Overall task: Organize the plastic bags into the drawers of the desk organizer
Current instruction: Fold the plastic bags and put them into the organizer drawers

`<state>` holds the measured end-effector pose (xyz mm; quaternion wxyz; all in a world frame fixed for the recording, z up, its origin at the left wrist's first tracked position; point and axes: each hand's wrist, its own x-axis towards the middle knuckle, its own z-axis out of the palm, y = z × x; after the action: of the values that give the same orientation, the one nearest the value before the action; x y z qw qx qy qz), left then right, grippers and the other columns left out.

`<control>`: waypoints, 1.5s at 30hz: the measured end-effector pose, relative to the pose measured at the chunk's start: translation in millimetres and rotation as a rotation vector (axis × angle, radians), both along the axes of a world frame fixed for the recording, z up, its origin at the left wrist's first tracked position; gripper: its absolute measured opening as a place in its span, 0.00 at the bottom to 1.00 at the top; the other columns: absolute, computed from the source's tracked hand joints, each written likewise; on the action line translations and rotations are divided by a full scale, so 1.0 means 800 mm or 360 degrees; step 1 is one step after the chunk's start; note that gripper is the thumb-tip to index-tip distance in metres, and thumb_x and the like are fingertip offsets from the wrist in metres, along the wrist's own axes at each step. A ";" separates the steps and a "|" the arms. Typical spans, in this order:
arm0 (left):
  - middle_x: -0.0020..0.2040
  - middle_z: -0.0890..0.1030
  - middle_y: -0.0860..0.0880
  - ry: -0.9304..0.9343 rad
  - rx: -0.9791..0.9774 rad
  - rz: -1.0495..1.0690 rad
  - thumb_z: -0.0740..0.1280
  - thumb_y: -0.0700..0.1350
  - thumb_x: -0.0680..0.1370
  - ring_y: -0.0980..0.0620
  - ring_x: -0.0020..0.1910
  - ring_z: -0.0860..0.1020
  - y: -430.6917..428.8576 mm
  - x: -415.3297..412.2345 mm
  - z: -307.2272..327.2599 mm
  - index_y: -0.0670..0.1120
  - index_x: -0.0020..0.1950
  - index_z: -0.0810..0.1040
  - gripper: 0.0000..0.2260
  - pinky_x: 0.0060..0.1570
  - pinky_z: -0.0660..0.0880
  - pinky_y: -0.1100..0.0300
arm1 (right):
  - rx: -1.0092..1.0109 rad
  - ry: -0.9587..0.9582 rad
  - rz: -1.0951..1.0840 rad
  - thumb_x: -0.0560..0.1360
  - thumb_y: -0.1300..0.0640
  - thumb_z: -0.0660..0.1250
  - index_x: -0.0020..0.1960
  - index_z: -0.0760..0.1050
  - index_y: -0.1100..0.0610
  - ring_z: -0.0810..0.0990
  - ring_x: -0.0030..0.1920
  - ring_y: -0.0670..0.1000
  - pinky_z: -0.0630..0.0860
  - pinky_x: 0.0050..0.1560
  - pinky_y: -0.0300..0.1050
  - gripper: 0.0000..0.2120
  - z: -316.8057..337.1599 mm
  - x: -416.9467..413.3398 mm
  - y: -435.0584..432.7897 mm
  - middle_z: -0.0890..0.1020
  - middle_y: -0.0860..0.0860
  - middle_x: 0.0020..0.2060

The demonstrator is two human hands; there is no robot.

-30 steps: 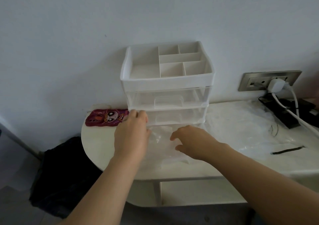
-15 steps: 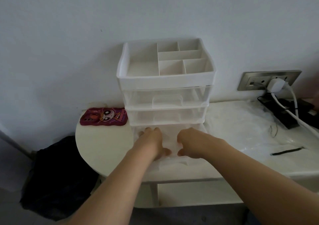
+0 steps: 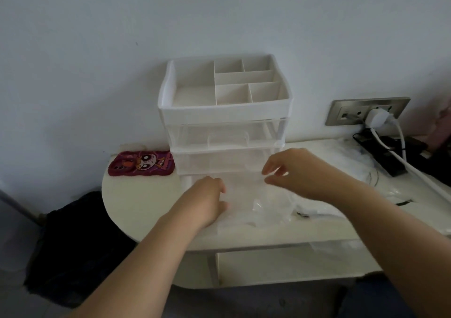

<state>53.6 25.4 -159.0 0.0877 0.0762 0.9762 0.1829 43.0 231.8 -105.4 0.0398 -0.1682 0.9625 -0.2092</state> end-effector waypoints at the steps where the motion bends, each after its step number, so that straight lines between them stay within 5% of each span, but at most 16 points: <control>1: 0.65 0.72 0.50 0.0042 0.0023 -0.0024 0.65 0.50 0.78 0.51 0.62 0.72 0.000 0.006 0.001 0.50 0.64 0.72 0.15 0.57 0.65 0.62 | -0.0027 0.0021 -0.0085 0.74 0.51 0.68 0.48 0.81 0.51 0.78 0.41 0.39 0.71 0.42 0.31 0.06 0.002 0.004 0.015 0.82 0.44 0.45; 6: 0.62 0.75 0.56 0.0303 0.0094 -0.0145 0.63 0.50 0.79 0.56 0.60 0.73 0.013 0.028 0.008 0.53 0.62 0.75 0.12 0.58 0.71 0.59 | 0.0319 -0.0364 -0.0352 0.75 0.55 0.67 0.40 0.81 0.57 0.80 0.31 0.40 0.73 0.32 0.31 0.09 -0.001 0.029 0.089 0.83 0.45 0.32; 10: 0.59 0.76 0.59 0.0492 0.0185 -0.0360 0.61 0.50 0.80 0.59 0.57 0.74 0.044 0.042 0.012 0.54 0.61 0.76 0.11 0.54 0.69 0.64 | 0.0700 -0.0431 -0.0369 0.77 0.58 0.63 0.34 0.76 0.57 0.77 0.38 0.49 0.70 0.38 0.37 0.13 -0.021 0.051 0.128 0.78 0.51 0.33; 12: 0.59 0.75 0.59 0.0590 0.0164 -0.0510 0.61 0.49 0.80 0.59 0.57 0.73 0.060 0.048 0.010 0.53 0.61 0.77 0.11 0.56 0.66 0.67 | 0.0846 -0.0368 -0.0427 0.79 0.56 0.59 0.48 0.78 0.59 0.78 0.53 0.53 0.72 0.52 0.41 0.10 -0.035 0.053 0.138 0.79 0.53 0.48; 14: 0.62 0.74 0.57 0.0670 0.0107 -0.0645 0.61 0.48 0.80 0.57 0.61 0.70 0.079 0.052 0.004 0.53 0.61 0.77 0.12 0.60 0.59 0.70 | 0.0884 -0.0343 -0.0499 0.81 0.53 0.55 0.66 0.69 0.60 0.71 0.65 0.55 0.68 0.64 0.45 0.17 -0.049 0.053 0.146 0.73 0.55 0.65; 19: 0.69 0.67 0.55 0.0684 -0.0002 -0.0766 0.59 0.49 0.81 0.54 0.70 0.62 0.106 0.053 -0.014 0.53 0.65 0.76 0.14 0.69 0.53 0.65 | 0.0500 -0.0252 -0.0321 0.82 0.50 0.53 0.77 0.48 0.57 0.51 0.76 0.52 0.52 0.73 0.46 0.28 -0.081 0.042 0.143 0.51 0.53 0.77; 23: 0.69 0.67 0.55 0.0665 -0.0004 -0.0751 0.60 0.48 0.80 0.54 0.70 0.62 0.105 0.051 -0.018 0.53 0.63 0.77 0.13 0.68 0.53 0.66 | 0.0515 -0.0150 -0.0212 0.81 0.53 0.54 0.67 0.68 0.54 0.67 0.69 0.55 0.64 0.67 0.48 0.16 -0.097 0.029 0.138 0.70 0.53 0.68; 31: 0.68 0.69 0.55 0.0643 0.0011 -0.0733 0.62 0.47 0.80 0.54 0.69 0.64 0.101 0.047 -0.017 0.53 0.61 0.78 0.11 0.66 0.53 0.67 | 0.0651 0.0147 -0.0390 0.78 0.58 0.59 0.54 0.79 0.51 0.79 0.50 0.56 0.73 0.44 0.44 0.11 -0.091 0.031 0.131 0.80 0.53 0.51; 40: 0.64 0.71 0.57 0.0684 0.0116 -0.0685 0.62 0.47 0.79 0.58 0.65 0.67 0.098 0.049 -0.001 0.52 0.59 0.79 0.10 0.63 0.58 0.69 | 0.0037 0.0020 -0.0410 0.73 0.48 0.68 0.38 0.80 0.50 0.79 0.37 0.42 0.76 0.39 0.40 0.08 -0.027 0.066 0.132 0.82 0.45 0.36; 42: 0.56 0.75 0.61 0.0631 0.0340 -0.0576 0.63 0.48 0.79 0.63 0.57 0.71 0.100 0.053 0.010 0.53 0.55 0.80 0.08 0.57 0.64 0.72 | -0.0316 -0.0092 -0.0427 0.72 0.47 0.69 0.35 0.80 0.51 0.78 0.29 0.40 0.76 0.36 0.37 0.10 -0.010 0.070 0.127 0.82 0.45 0.30; 45: 0.44 0.82 0.59 0.0273 0.0990 -0.0293 0.63 0.56 0.77 0.64 0.46 0.79 0.098 0.058 0.027 0.52 0.47 0.82 0.11 0.48 0.74 0.68 | -0.1017 -0.0213 -0.0495 0.73 0.50 0.69 0.34 0.80 0.53 0.79 0.30 0.43 0.79 0.44 0.42 0.11 0.000 0.070 0.103 0.82 0.47 0.29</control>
<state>100.0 103.6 -137.1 -0.0061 0.2022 0.8665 0.4564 99.1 314.2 -105.2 0.0158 -0.0096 0.8579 -0.5135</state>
